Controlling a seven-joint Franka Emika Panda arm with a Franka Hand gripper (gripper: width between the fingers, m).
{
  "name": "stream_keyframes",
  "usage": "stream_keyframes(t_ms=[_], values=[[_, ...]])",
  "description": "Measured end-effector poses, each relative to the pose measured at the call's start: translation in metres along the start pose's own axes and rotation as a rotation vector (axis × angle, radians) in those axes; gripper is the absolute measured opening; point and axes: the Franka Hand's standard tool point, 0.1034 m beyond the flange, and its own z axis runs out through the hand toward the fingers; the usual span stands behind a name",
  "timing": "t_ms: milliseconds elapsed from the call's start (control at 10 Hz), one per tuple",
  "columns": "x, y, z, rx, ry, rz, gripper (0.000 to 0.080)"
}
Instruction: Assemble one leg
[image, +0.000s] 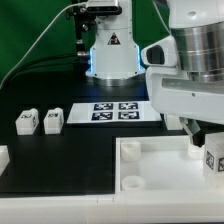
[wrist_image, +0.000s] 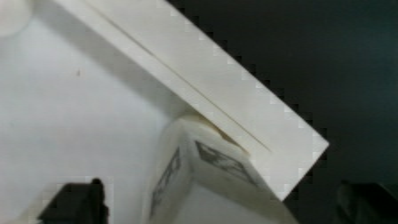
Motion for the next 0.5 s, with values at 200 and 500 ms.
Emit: stream_keyframes(t_ms=[200,500], values=[[0.0039,0.0023,-0.0011,-0.025,0.018,-0.333,0.0648],[0.0089,0.0036,-0.0028,-0.062,0.033,-0.757,0.0649]])
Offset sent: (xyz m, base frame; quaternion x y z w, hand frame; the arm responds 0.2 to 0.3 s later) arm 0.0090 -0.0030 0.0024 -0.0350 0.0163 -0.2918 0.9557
